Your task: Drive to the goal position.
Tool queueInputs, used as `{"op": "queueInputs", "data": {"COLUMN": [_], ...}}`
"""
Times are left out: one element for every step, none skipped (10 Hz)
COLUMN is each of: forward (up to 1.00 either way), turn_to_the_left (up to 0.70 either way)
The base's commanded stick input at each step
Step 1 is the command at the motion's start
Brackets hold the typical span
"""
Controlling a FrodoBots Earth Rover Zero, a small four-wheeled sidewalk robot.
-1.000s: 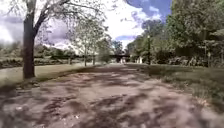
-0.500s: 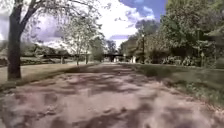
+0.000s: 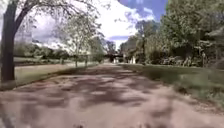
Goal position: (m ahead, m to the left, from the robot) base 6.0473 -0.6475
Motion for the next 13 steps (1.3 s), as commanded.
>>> {"op": "queueInputs", "data": {"forward": [1.0,1.0,1.0,1.0,1.0,1.0,1.0,1.0,1.0,1.0,1.0,1.0,1.0], "turn_to_the_left": [0.0,0.0,0.0,0.0,0.0,0.0,0.0,0.0,0.0,0.0,0.0,0.0,0.0]}}
